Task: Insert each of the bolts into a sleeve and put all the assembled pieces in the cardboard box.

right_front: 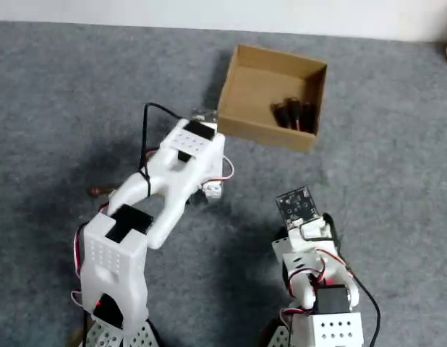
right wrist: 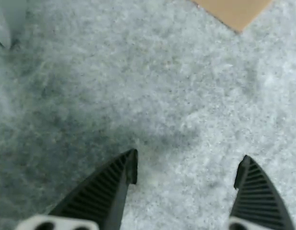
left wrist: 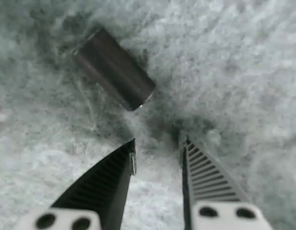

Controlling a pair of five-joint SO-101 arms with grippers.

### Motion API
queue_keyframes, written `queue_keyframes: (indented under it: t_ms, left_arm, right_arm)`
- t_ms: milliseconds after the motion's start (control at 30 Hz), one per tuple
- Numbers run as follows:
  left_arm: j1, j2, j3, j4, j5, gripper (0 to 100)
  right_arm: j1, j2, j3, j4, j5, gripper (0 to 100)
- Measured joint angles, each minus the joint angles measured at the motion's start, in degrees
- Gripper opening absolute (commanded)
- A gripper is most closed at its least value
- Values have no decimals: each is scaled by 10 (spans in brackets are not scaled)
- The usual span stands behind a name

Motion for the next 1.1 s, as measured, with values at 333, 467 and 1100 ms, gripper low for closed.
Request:
queue_keyframes:
  t_ms: [333, 467, 1100]
  left_arm:
    - [-153, 2, -188, 148, -4, 164]
    - [-174, 1, -253, 162, -4, 165]
    - [-149, 184, -312, 128, -44, 161]
  right_arm:
    - [0, 0, 0, 0, 0, 300]
    - [0, 0, 4, 0, 0, 300]
    - [0, 0, 5, -18, 0, 300]
